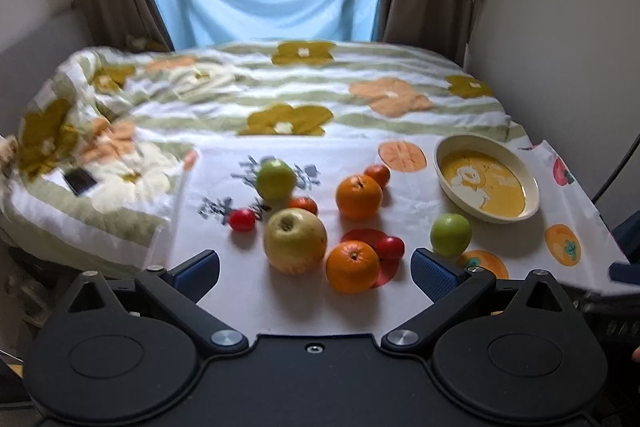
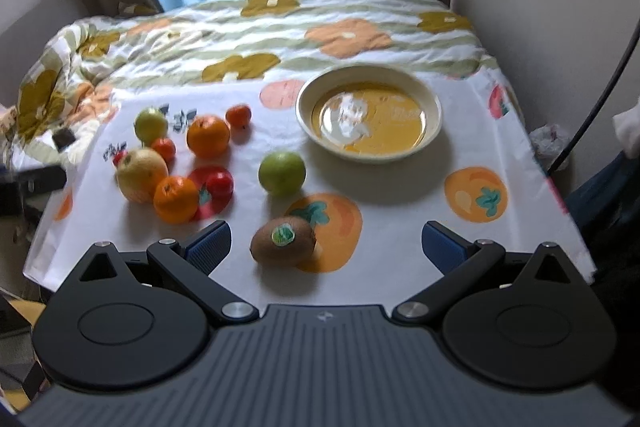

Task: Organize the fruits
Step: 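Close the left gripper on the orange while the right gripper closes on the kiwi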

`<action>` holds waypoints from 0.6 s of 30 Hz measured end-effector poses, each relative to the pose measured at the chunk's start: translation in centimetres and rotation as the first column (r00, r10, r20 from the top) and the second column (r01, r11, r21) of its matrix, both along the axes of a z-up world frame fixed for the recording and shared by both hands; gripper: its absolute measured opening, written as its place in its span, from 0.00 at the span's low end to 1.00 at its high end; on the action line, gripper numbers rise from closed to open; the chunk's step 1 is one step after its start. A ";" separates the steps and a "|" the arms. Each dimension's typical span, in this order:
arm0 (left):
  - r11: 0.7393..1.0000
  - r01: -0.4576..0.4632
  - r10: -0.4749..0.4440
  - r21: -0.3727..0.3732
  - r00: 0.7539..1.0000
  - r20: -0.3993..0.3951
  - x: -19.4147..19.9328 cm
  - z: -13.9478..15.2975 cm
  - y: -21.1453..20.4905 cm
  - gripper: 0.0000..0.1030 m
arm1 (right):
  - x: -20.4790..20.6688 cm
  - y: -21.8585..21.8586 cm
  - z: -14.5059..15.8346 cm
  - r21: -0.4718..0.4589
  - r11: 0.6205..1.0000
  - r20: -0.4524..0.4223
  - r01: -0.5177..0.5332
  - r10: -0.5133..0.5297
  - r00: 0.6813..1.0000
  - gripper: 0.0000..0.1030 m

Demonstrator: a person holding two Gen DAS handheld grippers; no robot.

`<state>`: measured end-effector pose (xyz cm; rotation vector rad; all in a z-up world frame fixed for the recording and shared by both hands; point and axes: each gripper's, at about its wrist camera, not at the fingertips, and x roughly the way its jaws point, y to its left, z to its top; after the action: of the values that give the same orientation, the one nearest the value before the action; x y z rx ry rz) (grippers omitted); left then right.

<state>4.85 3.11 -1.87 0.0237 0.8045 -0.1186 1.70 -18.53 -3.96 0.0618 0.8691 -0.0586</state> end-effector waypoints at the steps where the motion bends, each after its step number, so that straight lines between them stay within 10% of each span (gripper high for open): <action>1: 1.000 0.006 -0.006 0.000 1.000 -0.006 0.4 -0.6 -0.1 1.00 | 0.1 0.1 -0.7 -0.001 1.000 -0.002 -0.011 0.011 1.000 1.00; 18: 0.990 -0.139 0.136 -0.014 0.982 -0.129 6.3 -9.7 -4.8 0.94 | 3.6 0.0 -10.9 0.066 0.963 -0.047 -0.261 0.264 0.963 1.00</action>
<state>11.20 -1.67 -11.61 -0.0618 0.9302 0.0016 5.33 -18.54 -14.83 0.0002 0.9284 0.2155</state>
